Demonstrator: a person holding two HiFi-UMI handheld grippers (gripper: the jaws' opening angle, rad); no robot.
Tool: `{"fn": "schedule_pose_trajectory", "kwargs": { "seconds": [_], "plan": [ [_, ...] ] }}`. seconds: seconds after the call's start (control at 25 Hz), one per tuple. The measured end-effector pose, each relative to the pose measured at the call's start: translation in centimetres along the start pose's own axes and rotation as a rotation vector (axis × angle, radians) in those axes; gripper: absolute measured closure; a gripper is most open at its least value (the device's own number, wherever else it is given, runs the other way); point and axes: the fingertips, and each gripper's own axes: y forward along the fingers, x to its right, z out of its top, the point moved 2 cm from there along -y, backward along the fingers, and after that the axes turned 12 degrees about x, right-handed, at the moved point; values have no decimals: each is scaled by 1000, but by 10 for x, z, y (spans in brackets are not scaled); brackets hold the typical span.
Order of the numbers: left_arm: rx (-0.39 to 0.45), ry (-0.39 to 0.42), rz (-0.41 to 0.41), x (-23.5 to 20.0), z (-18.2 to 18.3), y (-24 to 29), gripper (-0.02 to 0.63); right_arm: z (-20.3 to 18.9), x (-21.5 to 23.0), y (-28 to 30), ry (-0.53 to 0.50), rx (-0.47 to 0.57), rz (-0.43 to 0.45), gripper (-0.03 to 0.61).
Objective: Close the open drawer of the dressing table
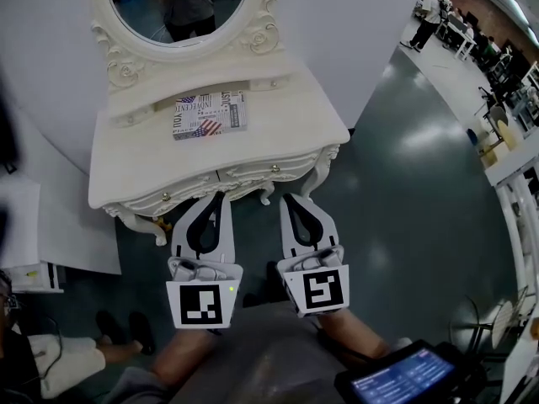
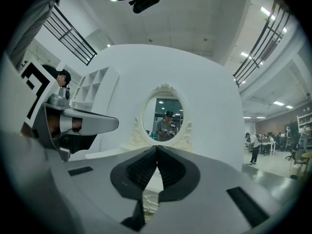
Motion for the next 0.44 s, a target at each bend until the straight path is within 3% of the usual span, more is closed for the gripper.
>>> {"fn": "schedule_pose_trajectory", "kwargs": {
  "seconds": [0.44],
  "plan": [
    [13, 14, -21, 9, -1, 6, 598, -2, 9, -3, -19, 0, -11, 565]
  ]
}}
